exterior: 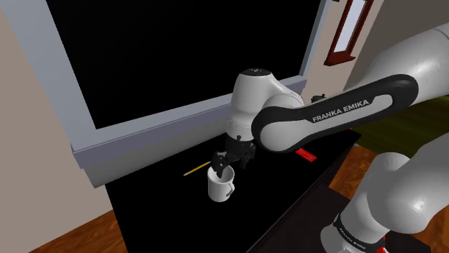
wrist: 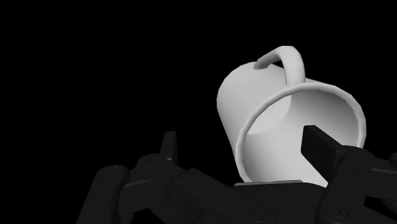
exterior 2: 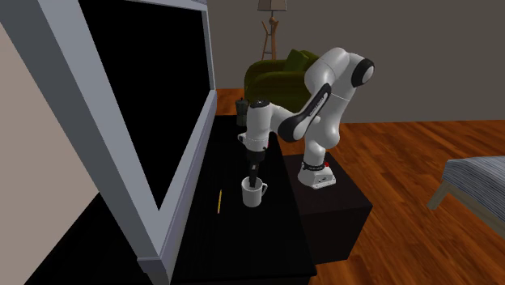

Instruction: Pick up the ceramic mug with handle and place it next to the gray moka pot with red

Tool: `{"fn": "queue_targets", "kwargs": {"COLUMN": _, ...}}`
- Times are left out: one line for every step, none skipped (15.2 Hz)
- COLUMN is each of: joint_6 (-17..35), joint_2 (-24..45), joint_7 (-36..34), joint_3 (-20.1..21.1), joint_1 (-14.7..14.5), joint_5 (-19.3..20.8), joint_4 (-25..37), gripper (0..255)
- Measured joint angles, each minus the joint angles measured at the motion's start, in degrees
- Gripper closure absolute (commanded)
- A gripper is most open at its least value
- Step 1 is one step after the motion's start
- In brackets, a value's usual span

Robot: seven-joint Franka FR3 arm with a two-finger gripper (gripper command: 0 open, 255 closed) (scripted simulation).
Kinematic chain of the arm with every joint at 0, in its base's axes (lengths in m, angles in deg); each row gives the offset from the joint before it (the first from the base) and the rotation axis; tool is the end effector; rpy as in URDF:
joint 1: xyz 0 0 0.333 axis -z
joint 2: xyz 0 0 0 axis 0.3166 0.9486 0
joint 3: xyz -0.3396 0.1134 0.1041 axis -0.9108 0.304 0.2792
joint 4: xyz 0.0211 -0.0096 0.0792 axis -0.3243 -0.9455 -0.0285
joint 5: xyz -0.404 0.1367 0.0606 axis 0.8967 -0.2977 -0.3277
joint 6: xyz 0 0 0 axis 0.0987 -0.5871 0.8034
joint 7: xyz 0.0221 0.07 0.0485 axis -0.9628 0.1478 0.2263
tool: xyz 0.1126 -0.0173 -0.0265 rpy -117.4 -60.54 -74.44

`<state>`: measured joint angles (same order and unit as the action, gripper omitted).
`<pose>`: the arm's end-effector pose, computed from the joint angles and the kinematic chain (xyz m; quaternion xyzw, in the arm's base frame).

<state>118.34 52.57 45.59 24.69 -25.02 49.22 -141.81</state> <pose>0.3810 0.2261 0.4252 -0.9910 0.1275 -0.0330 0.0256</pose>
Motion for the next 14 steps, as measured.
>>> {"fn": "queue_targets", "kwargs": {"joint_6": 1.12, "joint_2": 0.50, "joint_7": -0.05, "joint_3": 0.18, "joint_1": 0.02, "joint_5": 0.00, "joint_4": -0.64, "gripper": 0}}
{"fn": "queue_targets", "kwargs": {"joint_6": 2.28, "joint_2": 1.17, "joint_7": -0.07, "joint_3": 0.33, "joint_1": 0.11, "joint_5": 0.10, "joint_4": -1.16, "gripper": 0}}
{"fn": "queue_targets", "kwargs": {"joint_6": 2.88, "joint_2": 1.54, "joint_7": -0.12, "joint_3": 0.43, "joint_1": 0.15, "joint_5": 0.15, "joint_4": -1.39, "gripper": 0}}
{"fn": "queue_targets", "kwargs": {"joint_6": 3.13, "joint_2": 1.73, "joint_7": -0.19, "joint_3": 0.50, "joint_1": 0.17, "joint_5": 0.19, "joint_4": -1.45, "gripper": 0}}
{"fn": "queue_targets", "kwargs": {"joint_6": 3.27, "joint_2": 1.83, "joint_7": -0.20, "joint_3": 0.52, "joint_1": 0.18, "joint_5": 0.21, "joint_4": -1.48, "gripper": 0}}
{"fn": "queue_targets", "kwargs": {"joint_6": 3.35, "joint_2": 1.89, "joint_7": -0.21, "joint_3": 0.54, "joint_1": 0.19, "joint_5": 0.22, "joint_4": -1.49, "gripper": 0}}
{"fn": "queue_targets", "kwargs": {"joint_6": 3.38, "joint_2": 1.91, "joint_7": -0.22, "joint_3": 0.55, "joint_1": 0.19, "joint_5": 0.22, "joint_4": -1.49, "gripper": 0}}
{"fn": "queue_targets", "kwargs": {"joint_6": 3.40, "joint_2": 1.92, "joint_7": -0.22, "joint_3": 0.55, "joint_1": 0.19, "joint_5": 0.23, "joint_4": -1.50, "gripper": 0}}
{"fn": "queue_targets", "kwargs": {"joint_6": 3.41, "joint_2": 1.93, "joint_7": -0.22, "joint_3": 0.56, "joint_1": 0.19, "joint_5": 0.23, "joint_4": -1.50, "gripper": 0}}
{"fn": "queue_targets", "kwargs": {"joint_6": 3.41, "joint_2": 1.93, "joint_7": -0.22, "joint_3": 0.56, "joint_1": 0.19, "joint_5": 0.23, "joint_4": -1.50, "gripper": 255}}
{"fn": "queue_targets", "kwargs": {"joint_6": 3.41, "joint_2": 1.93, "joint_7": -0.22, "joint_3": 0.56, "joint_1": 0.19, "joint_5": 0.23, "joint_4": -1.50, "gripper": 255}}
{"fn": "queue_targets", "kwargs": {"joint_6": 3.41, "joint_2": 1.93, "joint_7": -0.22, "joint_3": 0.56, "joint_1": 0.19, "joint_5": 0.23, "joint_4": -1.50, "gripper": 255}}
{"fn": "queue_targets", "kwargs": {"joint_6": 3.41, "joint_2": 1.93, "joint_7": -0.22, "joint_3": 0.56, "joint_1": 0.19, "joint_5": 0.23, "joint_4": -1.50, "gripper": 255}}
{"fn": "queue_targets", "kwargs": {"joint_6": 3.41, "joint_2": 1.93, "joint_7": -0.22, "joint_3": 0.55, "joint_1": 0.19, "joint_5": 0.23, "joint_4": -1.51, "gripper": 255}}
